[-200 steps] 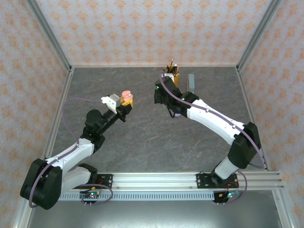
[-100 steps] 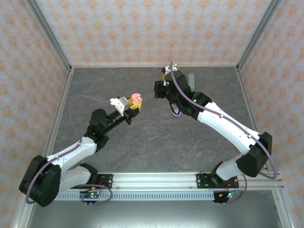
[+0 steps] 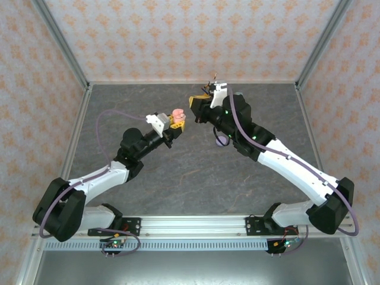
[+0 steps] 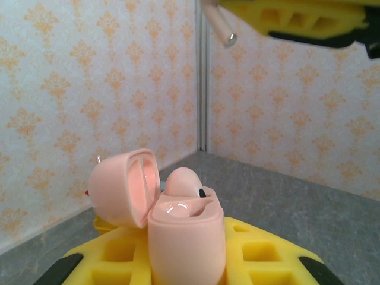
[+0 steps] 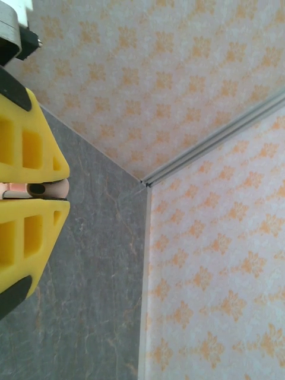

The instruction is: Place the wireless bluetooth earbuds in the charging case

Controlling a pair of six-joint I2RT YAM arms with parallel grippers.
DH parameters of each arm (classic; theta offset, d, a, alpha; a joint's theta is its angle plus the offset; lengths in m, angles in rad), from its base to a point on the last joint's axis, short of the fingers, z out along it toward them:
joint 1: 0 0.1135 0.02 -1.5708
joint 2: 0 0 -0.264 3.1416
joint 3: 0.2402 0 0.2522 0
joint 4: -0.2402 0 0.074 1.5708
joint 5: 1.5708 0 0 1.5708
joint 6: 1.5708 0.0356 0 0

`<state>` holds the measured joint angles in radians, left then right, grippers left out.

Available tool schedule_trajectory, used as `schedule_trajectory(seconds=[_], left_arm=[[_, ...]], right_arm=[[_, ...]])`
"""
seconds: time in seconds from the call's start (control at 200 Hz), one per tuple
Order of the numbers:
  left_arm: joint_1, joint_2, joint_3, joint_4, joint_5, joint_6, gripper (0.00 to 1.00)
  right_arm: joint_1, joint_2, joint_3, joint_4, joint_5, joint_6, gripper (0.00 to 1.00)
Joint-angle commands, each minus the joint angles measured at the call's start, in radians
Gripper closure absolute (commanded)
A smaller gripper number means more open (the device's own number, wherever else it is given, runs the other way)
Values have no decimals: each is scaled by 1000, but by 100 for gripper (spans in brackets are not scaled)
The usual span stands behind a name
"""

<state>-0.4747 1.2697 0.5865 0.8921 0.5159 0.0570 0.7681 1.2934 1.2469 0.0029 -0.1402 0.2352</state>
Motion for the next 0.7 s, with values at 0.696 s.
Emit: schedule_trajectory(seconds=[0.696], left_arm=[[-33, 71, 121, 108, -4, 4, 100]], right_arm=[[11, -12, -103, 212, -99, -4, 89]])
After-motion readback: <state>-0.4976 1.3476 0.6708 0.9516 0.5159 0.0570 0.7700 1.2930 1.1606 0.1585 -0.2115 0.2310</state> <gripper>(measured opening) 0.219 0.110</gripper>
